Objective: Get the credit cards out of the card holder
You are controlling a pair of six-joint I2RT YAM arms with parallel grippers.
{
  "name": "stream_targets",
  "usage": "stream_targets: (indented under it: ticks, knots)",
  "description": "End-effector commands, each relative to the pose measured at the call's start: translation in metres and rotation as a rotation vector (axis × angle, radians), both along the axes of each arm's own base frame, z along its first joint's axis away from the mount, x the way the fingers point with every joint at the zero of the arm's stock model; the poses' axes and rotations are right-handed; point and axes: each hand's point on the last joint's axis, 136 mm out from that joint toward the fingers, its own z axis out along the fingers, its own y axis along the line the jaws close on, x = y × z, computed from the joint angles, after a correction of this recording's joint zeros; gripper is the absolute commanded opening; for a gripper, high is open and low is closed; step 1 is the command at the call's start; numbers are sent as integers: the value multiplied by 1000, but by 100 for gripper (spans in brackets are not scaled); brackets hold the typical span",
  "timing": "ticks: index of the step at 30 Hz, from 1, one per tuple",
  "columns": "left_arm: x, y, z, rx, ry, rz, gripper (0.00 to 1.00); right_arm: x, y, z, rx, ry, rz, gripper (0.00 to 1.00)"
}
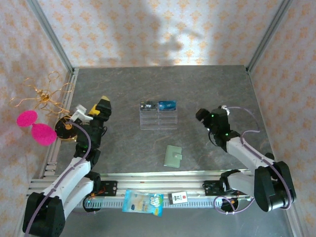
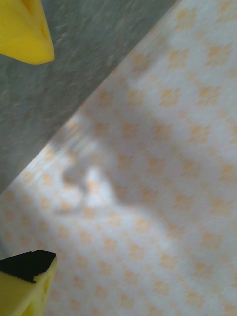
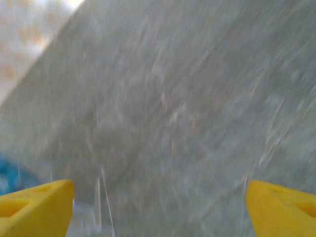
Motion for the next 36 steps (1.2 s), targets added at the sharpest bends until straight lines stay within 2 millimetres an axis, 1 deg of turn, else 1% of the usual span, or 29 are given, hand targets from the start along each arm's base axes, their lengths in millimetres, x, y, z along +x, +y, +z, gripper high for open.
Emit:
stream_targets:
  ticks: [1, 3, 4, 6, 8, 10, 11, 14, 16, 20, 22, 24, 26, 30, 36]
  knots:
    - [0, -42, -29, 72, 174, -176, 89, -36, 31, -22, 31, 105, 167, 82]
    - [-7, -73, -48, 115, 250, -287, 86, -51, 45, -29, 47, 132, 234, 77]
    - [-14, -90, -61, 137, 288, -350, 86, -60, 52, -34, 57, 147, 275, 73]
    - [-31, -124, -83, 168, 340, -474, 86, -75, 63, -41, 77, 179, 340, 66]
    - [-51, -156, -108, 211, 409, -595, 86, -90, 76, -46, 110, 206, 406, 62]
    - [-69, -180, -127, 253, 458, -696, 83, -102, 86, -48, 136, 222, 455, 60]
    - [-79, -191, -138, 271, 485, -747, 80, -108, 90, -49, 147, 230, 469, 59]
    - [-103, -218, -160, 316, 550, -881, 70, -120, 100, -52, 165, 250, 512, 54]
    - [-112, -230, -170, 337, 584, -943, 66, -127, 106, -53, 179, 265, 537, 52]
    - [-120, -243, -180, 355, 630, -1019, 64, -138, 112, -58, 171, 294, 568, 52]
    - [-122, -247, -189, 372, 667, -1044, 59, -142, 113, -63, 163, 307, 578, 52]
    - [-126, -253, -196, 379, 694, -1078, 52, -143, 116, -64, 174, 302, 589, 49]
    - [-128, -257, -200, 383, 708, -1102, 52, -142, 121, -61, 189, 285, 602, 49]
    - [-128, -258, -204, 394, 720, -1105, 52, -142, 119, -72, 159, 313, 598, 47]
    - [-132, -259, -210, 398, 731, -1123, 52, -143, 134, -69, 186, 314, 660, 45]
